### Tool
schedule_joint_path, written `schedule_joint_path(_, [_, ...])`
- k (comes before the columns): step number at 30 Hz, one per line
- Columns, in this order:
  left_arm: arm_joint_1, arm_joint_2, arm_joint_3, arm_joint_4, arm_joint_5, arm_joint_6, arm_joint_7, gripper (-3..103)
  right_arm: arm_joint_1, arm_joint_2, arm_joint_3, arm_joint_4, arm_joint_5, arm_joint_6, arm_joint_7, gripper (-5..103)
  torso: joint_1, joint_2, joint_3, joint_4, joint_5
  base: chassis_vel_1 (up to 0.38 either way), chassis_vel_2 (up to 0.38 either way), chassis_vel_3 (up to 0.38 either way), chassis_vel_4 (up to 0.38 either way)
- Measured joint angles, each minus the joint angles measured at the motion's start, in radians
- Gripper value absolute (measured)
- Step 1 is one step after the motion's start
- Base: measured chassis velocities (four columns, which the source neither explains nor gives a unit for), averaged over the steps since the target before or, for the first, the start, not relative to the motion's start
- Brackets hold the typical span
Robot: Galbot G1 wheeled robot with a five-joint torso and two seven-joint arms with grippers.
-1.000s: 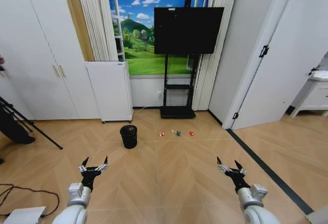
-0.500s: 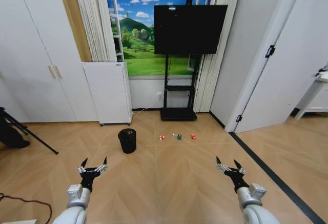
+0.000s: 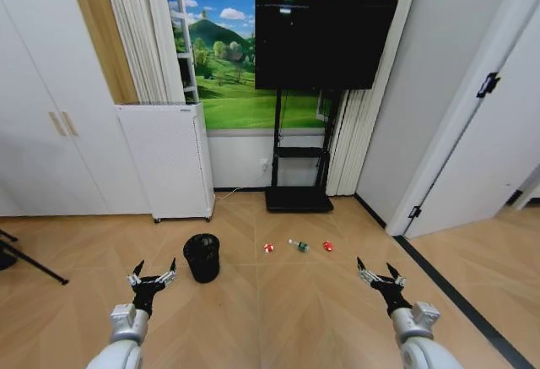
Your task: Pick up the trash bin and place the garbage on the floor into it.
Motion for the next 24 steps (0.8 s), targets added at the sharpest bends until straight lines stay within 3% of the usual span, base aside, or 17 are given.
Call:
schedule_joint_path(3, [0.0,-0.001,0.0,0.0,0.0,-0.002,0.0,100,0.002,-0.002,-0.001,-0.002,0.001,0.0,0.0,100,0.0,0.0,0.0,0.0004,0.0014,-0.351,0.346,0.355,-0.362])
schedule_joint_path(7, [-0.002,-0.002,0.0,0.003,0.0,-0.003,0.001,100,0.005,-0.004,0.0,-0.003,0.002,-0.001,0.0,100,0.0,0.0,0.0,-0.0001,-0.0001,-0.349,0.353,0.34,-0.364])
schedule_joint_path(9, [-0.005,-0.002,0.002,0.007,0.001,-0.003,0.001,100,0.006,-0.003,0.0,-0.006,0.003,-0.001,0.0,100,0.0,0.0,0.0,0.0003,0.0014,-0.328,0.337,0.355,-0.354])
schedule_joint_path(12, [-0.008,-0.002,0.004,0.01,0.001,-0.003,0.001,100,0.007,-0.003,0.0,-0.008,0.003,-0.001,0.001,100,0.0,0.0,0.0,-0.0003,-0.0003,-0.355,0.351,0.369,-0.358])
schedule_joint_path(14, [-0.009,-0.002,0.004,0.012,0.002,-0.004,0.001,100,0.007,-0.002,-0.001,-0.011,0.003,-0.001,0.0,100,0.0,0.0,0.0,0.0001,0.0019,-0.329,0.364,0.371,-0.376])
schedule_joint_path(16, [-0.009,-0.002,0.004,0.015,0.003,-0.005,0.001,100,0.008,-0.001,-0.001,-0.014,0.003,0.0,0.001,100,0.0,0.0,0.0,0.0,-0.0001,-0.342,0.35,0.375,-0.357])
schedule_joint_path(20, [-0.008,-0.002,0.005,0.016,0.006,-0.006,0.001,100,0.008,-0.001,-0.001,-0.018,0.003,0.006,0.0,100,0.0,0.0,0.0,0.0008,0.0013,-0.362,0.335,0.35,-0.363])
schedule_joint_path(22, [-0.008,-0.002,0.005,0.016,0.006,-0.006,0.001,100,0.007,-0.001,-0.002,-0.021,0.004,0.015,0.0,100,0.0,0.0,0.0,-0.0004,-0.0005,-0.345,0.347,0.347,-0.361])
schedule_joint_path(24, [-0.008,-0.002,0.005,0.016,0.006,-0.006,0.001,100,0.007,-0.001,-0.002,-0.021,0.004,0.018,-0.001,100,0.0,0.0,0.0,0.0,0.0,-0.358,0.344,0.347,-0.362])
